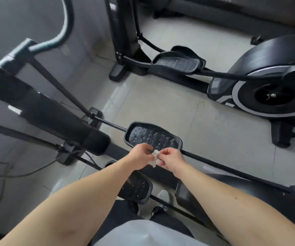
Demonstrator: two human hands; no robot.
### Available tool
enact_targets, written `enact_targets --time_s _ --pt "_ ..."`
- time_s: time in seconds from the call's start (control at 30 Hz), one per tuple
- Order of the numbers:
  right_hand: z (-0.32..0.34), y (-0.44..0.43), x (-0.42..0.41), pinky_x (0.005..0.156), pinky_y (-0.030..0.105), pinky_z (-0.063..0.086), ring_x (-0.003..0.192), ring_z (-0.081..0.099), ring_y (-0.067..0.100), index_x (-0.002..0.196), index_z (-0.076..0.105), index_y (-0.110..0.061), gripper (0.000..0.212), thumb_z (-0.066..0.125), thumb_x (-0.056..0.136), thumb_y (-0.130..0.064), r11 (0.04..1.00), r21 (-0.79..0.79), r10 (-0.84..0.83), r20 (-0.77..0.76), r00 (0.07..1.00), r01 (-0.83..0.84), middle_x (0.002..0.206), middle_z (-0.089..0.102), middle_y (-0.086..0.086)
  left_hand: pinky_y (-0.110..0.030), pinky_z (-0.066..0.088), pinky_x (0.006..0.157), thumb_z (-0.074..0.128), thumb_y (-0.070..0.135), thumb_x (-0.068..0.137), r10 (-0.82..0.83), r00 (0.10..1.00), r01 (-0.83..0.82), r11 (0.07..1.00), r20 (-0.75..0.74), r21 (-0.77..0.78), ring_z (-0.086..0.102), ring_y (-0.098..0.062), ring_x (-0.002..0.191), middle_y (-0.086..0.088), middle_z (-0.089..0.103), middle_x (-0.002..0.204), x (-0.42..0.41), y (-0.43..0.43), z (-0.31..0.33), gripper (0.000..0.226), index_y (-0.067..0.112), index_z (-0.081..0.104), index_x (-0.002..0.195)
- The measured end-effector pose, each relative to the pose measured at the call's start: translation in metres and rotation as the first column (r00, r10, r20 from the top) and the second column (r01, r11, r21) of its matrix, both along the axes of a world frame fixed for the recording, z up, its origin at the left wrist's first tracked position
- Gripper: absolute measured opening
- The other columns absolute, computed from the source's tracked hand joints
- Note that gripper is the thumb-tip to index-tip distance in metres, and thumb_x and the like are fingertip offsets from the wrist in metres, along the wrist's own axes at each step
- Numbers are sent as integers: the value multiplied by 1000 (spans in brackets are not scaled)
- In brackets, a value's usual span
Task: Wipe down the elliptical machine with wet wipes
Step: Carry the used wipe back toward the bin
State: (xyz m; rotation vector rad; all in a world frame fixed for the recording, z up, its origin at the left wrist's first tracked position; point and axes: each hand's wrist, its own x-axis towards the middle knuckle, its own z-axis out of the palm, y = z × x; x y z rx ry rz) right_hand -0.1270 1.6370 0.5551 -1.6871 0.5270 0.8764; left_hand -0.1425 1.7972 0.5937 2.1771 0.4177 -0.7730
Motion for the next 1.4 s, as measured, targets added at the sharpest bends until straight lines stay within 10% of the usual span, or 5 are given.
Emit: enact_targets --time_s 0.2,0.67,0.97,1.4 --pt "38 9 -11 47 21 44 55 61 11 99 72 -12 10 69 94 -3 998 65 14 66 998 -18 82 74 6 -24 49 65 64 26 94 -34 999 34 999 -29 2 63 -11 73 -5 74 100 -22 15 39 23 18 72 115" --pt "75 50 -87 51 24 53 66 71 22 102 68 -1 18 53 98 8 949 31 -315 -8 949 315 94 76 22 -26 42 55 73 51 89 -122 985 137 982 119 -131 56 -14 63 2 67 71 -60 68 42 38 14 66 85" --pt "107 24 -194 51 24 57 71 67 24 101 67 -5 26 49 98 14 650 114 -756 -7 655 752 89 71 16 -36 56 65 78 42 85 -410 897 441 809 164 -390 67 -11 70 0 73 89 -108 15 55 29 18 68 99" --pt "115 -142 -326 46 22 45 45 63 16 107 65 -6 20 54 96 7 355 43 -933 82 351 934 67 70 10 -13 39 47 68 18 92 -748 593 805 558 299 -200 54 0 47 7 64 58 -184 -185 70 12 30 71 88"
